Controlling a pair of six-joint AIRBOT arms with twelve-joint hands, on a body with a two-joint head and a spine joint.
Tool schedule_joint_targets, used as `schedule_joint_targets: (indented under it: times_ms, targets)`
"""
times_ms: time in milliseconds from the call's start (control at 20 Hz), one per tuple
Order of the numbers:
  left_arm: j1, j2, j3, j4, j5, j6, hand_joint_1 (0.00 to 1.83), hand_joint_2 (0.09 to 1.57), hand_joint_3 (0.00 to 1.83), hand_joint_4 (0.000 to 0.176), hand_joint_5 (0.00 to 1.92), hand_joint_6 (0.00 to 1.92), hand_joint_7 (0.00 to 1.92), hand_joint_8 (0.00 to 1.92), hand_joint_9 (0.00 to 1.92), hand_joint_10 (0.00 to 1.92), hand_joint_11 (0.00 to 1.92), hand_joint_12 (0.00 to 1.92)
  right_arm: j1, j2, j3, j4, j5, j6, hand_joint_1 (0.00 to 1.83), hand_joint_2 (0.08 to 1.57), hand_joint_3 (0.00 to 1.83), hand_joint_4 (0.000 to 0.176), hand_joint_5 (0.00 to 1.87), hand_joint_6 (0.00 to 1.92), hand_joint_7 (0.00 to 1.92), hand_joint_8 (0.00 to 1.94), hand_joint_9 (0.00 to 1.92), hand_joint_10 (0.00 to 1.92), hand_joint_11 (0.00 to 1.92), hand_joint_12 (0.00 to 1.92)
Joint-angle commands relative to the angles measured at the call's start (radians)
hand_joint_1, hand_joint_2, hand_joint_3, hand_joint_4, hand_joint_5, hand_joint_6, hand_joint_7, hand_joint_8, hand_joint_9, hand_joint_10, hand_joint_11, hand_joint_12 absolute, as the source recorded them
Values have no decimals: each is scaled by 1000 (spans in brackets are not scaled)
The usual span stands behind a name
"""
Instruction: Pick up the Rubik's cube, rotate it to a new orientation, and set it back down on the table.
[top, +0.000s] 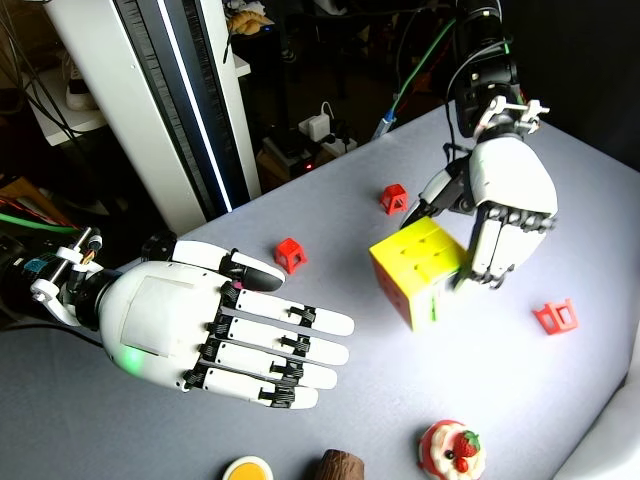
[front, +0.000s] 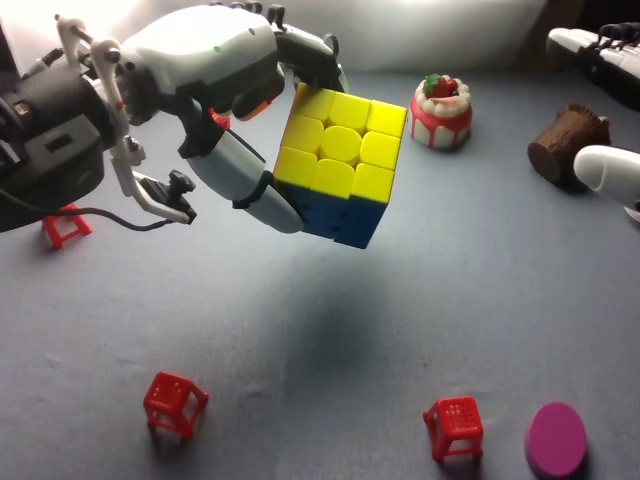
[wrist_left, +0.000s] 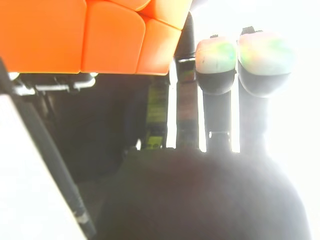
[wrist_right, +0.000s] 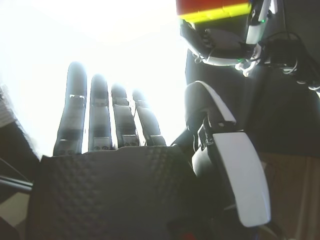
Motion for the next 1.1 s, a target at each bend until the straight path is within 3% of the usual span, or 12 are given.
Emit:
schedule_joint_targets:
  times_ms: [0, 50, 100, 200, 300, 350, 400, 600, 750, 800, 900, 1050]
  targets:
    - [-4, 4, -8, -40, -175, -13, 1162, 666, 1234, 0, 850, 1673, 937, 1820, 1066, 1921, 1115, 1921, 15, -13, 16, -1, 125, 6, 11, 1506, 1, 0, 5, 1, 24, 10, 3, 272, 0, 571]
    - [2, 10, -15, -50, -196, -11, 1188, 634, 1253, 37, 884, 1640, 935, 1727, 1006, 1921, 1041, 1921, 21, -28, 31, -15, 125, 6, 96, 1485, 0, 0, 59, 24, 56, 13, 0, 310, 0, 588]
    - [8, 15, -20, -58, -212, -8, 1199, 614, 1269, 41, 911, 1615, 945, 1714, 1013, 1921, 1043, 1921, 27, -41, 46, -29, 126, 6, 96, 1467, 0, 0, 61, 25, 59, 13, 0, 315, 0, 612]
    - [19, 27, -32, -78, -253, -4, 1210, 619, 1264, 0, 888, 1580, 967, 1754, 1109, 1921, 1168, 1921, 42, -65, 68, -53, 126, 6, 103, 1454, 0, 0, 81, 32, 71, 10, 11, 307, 0, 690]
    - [25, 33, -40, -87, -278, -1, 1204, 609, 1313, 0, 893, 1623, 968, 1792, 1134, 1921, 1203, 1921, 53, -85, 86, -70, 126, 6, 69, 1451, 0, 0, 74, 29, 76, 8, 1, 301, 0, 606]
    - [26, 35, -42, -91, -288, 0, 1101, 669, 1116, 0, 900, 1572, 1086, 1916, 1178, 1921, 1275, 1921, 57, -94, 93, -76, 126, 6, 2, 1443, 0, 0, 54, 35, 25, 1, 0, 233, 0, 336]
    - [28, 36, -45, -95, -300, 2, 1096, 652, 1154, 0, 908, 1595, 1128, 1920, 1221, 1921, 1325, 1921, 62, -104, 102, -82, 126, 6, 0, 1444, 0, 0, 10, 6, 4, 0, 3, 69, 0, 66]
    - [34, 43, -58, -102, -340, 5, 1179, 651, 1210, 0, 890, 1576, 940, 1829, 1057, 1921, 1172, 1921, 85, -138, 129, -98, 125, 6, 54, 1448, 0, 0, 0, 0, 0, 0, 0, 0, 0, 0]
    - [34, 47, -64, -103, -361, 7, 1138, 730, 837, 0, 957, 1299, 931, 1921, 1000, 1921, 1089, 1921, 102, -168, 152, -103, 125, 6, 160, 1406, 0, 0, 0, 0, 0, 0, 0, 0, 0, 0]
    - [34, 51, -69, -103, -368, 10, 1215, 675, 1056, 0, 943, 1340, 908, 1784, 999, 1921, 1080, 1921, 110, -180, 160, -109, 125, 6, 107, 1409, 0, 0, 0, 0, 0, 0, 0, 0, 0, 0]
    - [33, 52, -72, -103, -375, 11, 1140, 710, 898, 0, 948, 1339, 998, 1916, 1092, 1921, 1190, 1921, 117, -193, 167, -118, 123, 6, 26, 1419, 0, 0, 0, 0, 0, 0, 0, 0, 0, 0]
    - [32, 53, -73, -105, -380, 13, 1216, 667, 1096, 0, 942, 1343, 922, 1844, 1099, 1921, 1172, 1921, 133, -212, 180, -146, 103, 6, 0, 1415, 0, 0, 0, 0, 0, 0, 0, 0, 0, 0]
